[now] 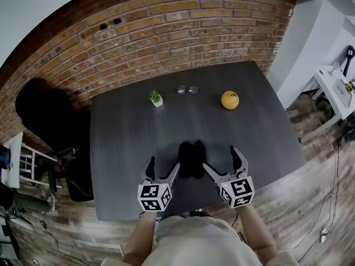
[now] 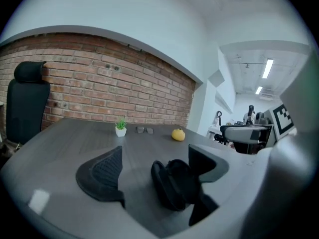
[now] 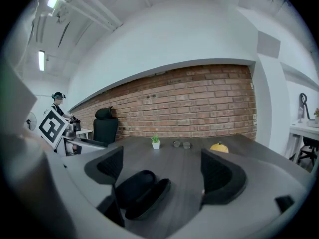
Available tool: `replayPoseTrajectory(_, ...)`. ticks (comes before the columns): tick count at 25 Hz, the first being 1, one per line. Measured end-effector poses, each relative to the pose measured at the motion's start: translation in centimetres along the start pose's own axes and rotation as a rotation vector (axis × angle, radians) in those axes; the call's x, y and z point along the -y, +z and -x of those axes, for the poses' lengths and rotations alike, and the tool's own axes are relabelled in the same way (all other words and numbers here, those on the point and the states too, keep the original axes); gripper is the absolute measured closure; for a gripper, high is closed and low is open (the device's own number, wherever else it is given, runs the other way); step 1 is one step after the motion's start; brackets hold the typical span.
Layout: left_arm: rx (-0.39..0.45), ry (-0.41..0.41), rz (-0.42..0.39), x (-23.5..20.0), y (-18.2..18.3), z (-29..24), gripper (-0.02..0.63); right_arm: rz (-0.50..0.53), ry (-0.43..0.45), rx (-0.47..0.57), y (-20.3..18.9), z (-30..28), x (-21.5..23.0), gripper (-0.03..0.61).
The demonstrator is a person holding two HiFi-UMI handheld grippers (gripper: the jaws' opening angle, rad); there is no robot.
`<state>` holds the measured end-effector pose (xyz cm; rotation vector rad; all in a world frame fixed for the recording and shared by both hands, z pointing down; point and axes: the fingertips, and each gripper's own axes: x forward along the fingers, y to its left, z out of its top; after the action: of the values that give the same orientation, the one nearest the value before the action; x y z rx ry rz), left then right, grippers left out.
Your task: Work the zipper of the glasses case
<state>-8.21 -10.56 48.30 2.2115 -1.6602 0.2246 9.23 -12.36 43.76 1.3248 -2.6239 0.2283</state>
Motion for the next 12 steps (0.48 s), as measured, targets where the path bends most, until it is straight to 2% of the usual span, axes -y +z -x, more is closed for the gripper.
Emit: replayPoseTrajectory(12, -0.267, 0.049, -0.030, -5.3, -8.5, -5.4, 0.204, -0.009, -0.056, -0.200, -8.6, -3.1, 3.3, 0.120)
